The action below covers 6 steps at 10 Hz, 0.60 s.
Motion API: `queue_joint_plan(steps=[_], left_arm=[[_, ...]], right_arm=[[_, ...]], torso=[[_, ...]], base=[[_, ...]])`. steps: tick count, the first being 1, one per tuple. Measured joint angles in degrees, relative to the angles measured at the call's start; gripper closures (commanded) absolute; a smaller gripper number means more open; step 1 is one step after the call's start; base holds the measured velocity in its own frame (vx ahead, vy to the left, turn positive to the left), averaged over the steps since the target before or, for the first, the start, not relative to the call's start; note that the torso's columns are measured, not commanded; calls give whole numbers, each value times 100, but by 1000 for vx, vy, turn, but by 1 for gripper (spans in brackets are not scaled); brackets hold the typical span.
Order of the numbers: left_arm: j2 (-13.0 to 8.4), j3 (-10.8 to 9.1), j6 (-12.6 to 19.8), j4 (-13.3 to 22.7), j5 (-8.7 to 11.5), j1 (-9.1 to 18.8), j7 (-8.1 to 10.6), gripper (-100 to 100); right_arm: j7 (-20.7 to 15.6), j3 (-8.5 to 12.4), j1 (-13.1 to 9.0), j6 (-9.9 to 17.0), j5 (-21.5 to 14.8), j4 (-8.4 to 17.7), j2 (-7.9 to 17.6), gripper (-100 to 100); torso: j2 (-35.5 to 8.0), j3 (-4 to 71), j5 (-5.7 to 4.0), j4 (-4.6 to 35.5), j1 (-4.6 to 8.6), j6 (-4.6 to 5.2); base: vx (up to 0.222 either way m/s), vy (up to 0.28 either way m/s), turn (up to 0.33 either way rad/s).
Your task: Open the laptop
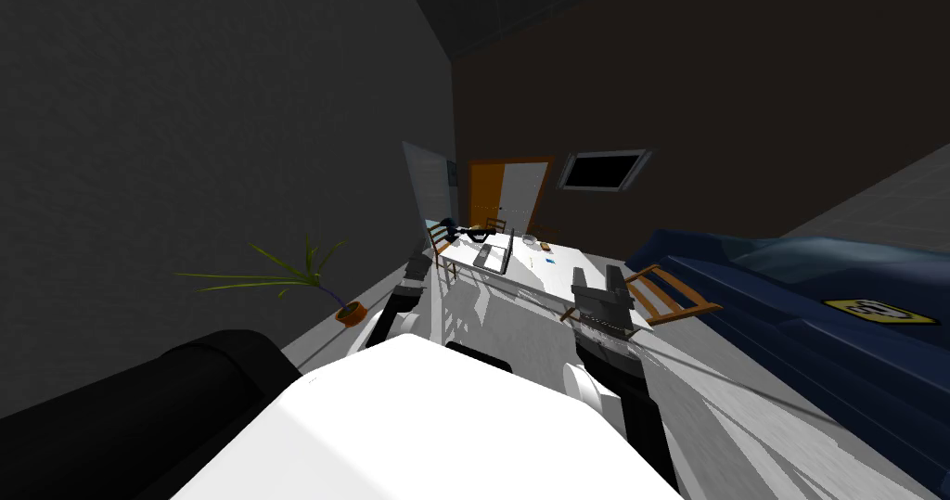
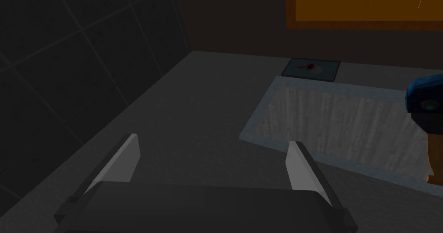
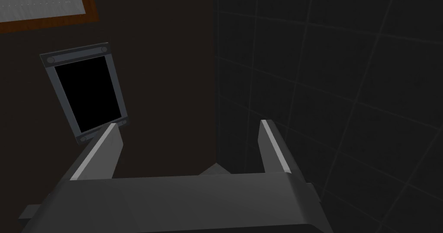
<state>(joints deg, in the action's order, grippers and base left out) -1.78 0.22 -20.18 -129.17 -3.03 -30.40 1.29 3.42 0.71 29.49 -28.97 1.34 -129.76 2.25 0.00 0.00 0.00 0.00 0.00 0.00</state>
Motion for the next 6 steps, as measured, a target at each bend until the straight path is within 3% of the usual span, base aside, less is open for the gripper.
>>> queue_joint_plan(steps=[2,6], left_arm=[[0,0,0,0,0,0,0,0],[0,0,0,-1,0,0,0,0]], right_arm=[[0,0,0,0,0,0,0,0],[0,0,0,0,0,-1,0,0]], torso=[[-597,1200,0,600,0,0],[-2269,4536,0,2268,0,0]], base=[[0,0,0],[0,0,0]])
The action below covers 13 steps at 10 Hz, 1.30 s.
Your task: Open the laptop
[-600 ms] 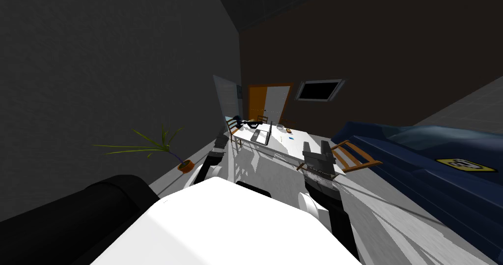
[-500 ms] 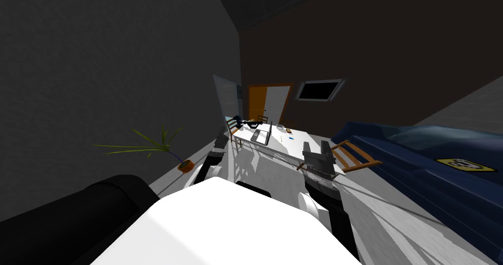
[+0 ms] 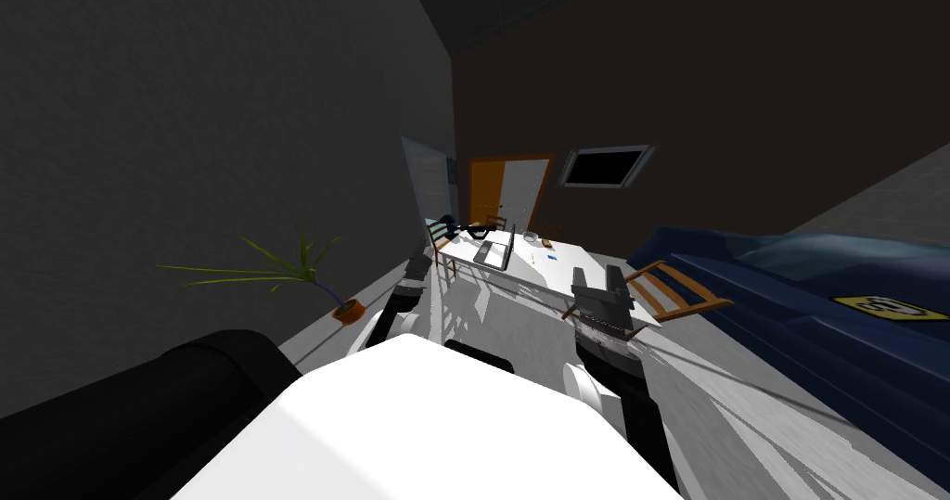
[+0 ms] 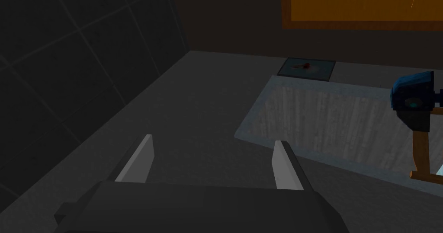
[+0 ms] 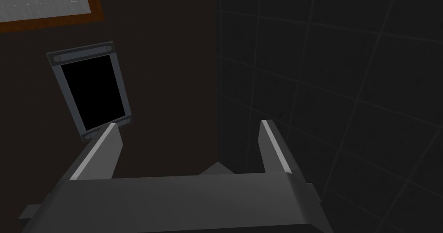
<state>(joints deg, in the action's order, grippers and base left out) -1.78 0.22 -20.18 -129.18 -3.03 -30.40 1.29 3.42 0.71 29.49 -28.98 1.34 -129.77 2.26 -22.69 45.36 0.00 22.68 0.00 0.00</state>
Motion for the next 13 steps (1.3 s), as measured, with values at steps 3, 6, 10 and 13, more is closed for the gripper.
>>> queue_joint_plan(steps=[3,6,10,13], left_arm=[[0,0,0,0,0,0,0,0],[-247,-1,58,65,-57,32,-43,-100],[-640,14,314,311,-324,92,-256,-100],[-834,7,588,623,-549,309,-444,-100]], right_arm=[[0,0,0,0,0,0,0,0],[0,-1,1,0,0,2,-1,0],[0,-2,2,0,0,2,-2,0],[0,-2,2,0,0,2,-2,0]], torso=[[-1270,2537,0,1269,0,0],[-1931,3895,-5,1934,20,0],[-1957,3922,-1,1959,4,0],[-1963,3919,-1,1961,6,0]], base=[[0,0,0],[48,-82,-38],[122,-175,-52],[119,-188,-64]])
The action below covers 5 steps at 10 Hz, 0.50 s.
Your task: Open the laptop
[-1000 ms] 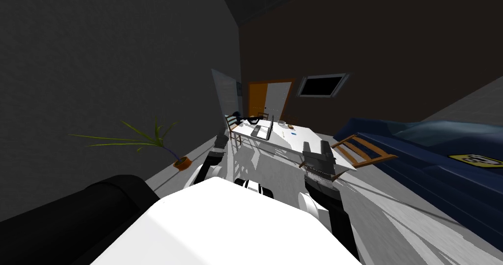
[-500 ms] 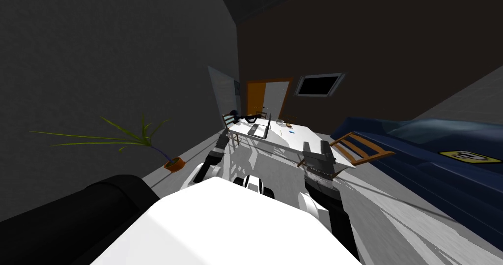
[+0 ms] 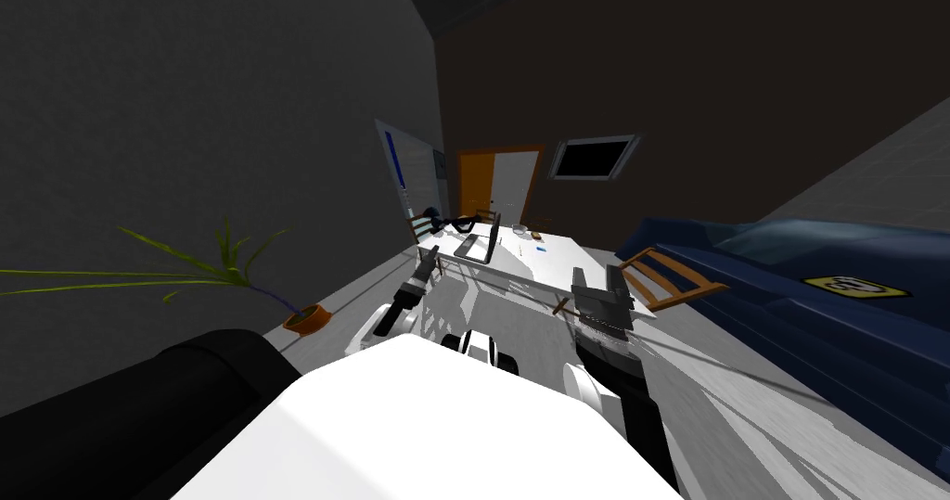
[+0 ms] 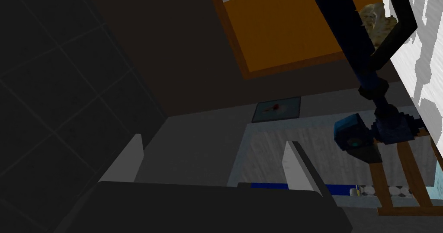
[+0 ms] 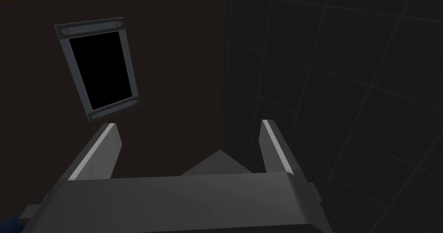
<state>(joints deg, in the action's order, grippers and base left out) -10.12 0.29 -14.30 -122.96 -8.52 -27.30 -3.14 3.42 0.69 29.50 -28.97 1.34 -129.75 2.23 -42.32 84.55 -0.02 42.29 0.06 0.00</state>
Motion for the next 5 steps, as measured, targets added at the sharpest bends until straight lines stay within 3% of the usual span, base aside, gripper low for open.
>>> queue_joint_plan(steps=[5], left_arm=[[-432,33,326,439,-382,126,-330,-100]], right_arm=[[0,1,0,0,0,0,1,0]], torso=[[1,1,2,-1,-12,-1]], base=[[125,-167,-53]])
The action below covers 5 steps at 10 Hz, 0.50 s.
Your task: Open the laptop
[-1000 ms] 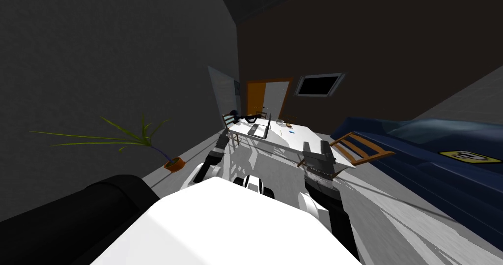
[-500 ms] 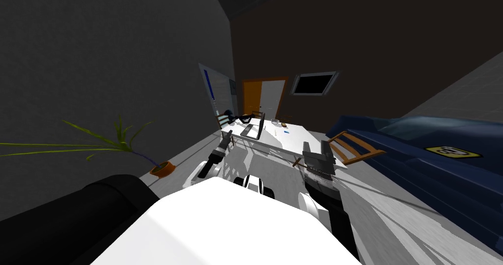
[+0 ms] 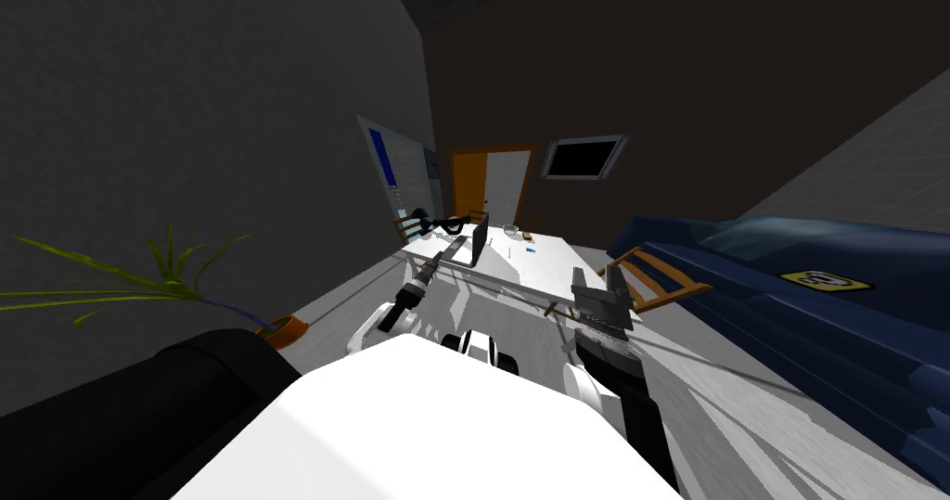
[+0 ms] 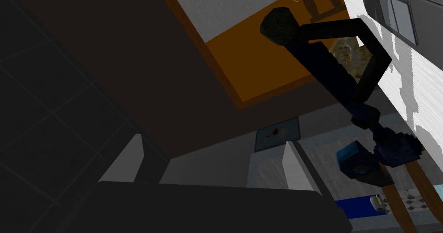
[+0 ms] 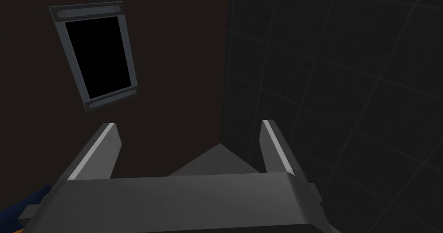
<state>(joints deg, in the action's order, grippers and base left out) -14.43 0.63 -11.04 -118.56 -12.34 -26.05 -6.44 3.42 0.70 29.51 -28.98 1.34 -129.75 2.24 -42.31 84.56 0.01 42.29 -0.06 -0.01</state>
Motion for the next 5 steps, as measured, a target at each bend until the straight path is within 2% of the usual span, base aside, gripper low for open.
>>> queue_joint_plan(steps=[3,5], left_arm=[[-389,-31,201,275,-199,94,-152,-100],[-570,-4,377,458,-377,185,-303,-100]], right_arm=[[0,0,0,0,0,0,0,0],[0,0,0,0,0,0,0,0]], torso=[[10,5,-5,-2,20,1],[6,3,-1,-2,-1,1]], base=[[138,-195,-64],[154,-179,-60]])
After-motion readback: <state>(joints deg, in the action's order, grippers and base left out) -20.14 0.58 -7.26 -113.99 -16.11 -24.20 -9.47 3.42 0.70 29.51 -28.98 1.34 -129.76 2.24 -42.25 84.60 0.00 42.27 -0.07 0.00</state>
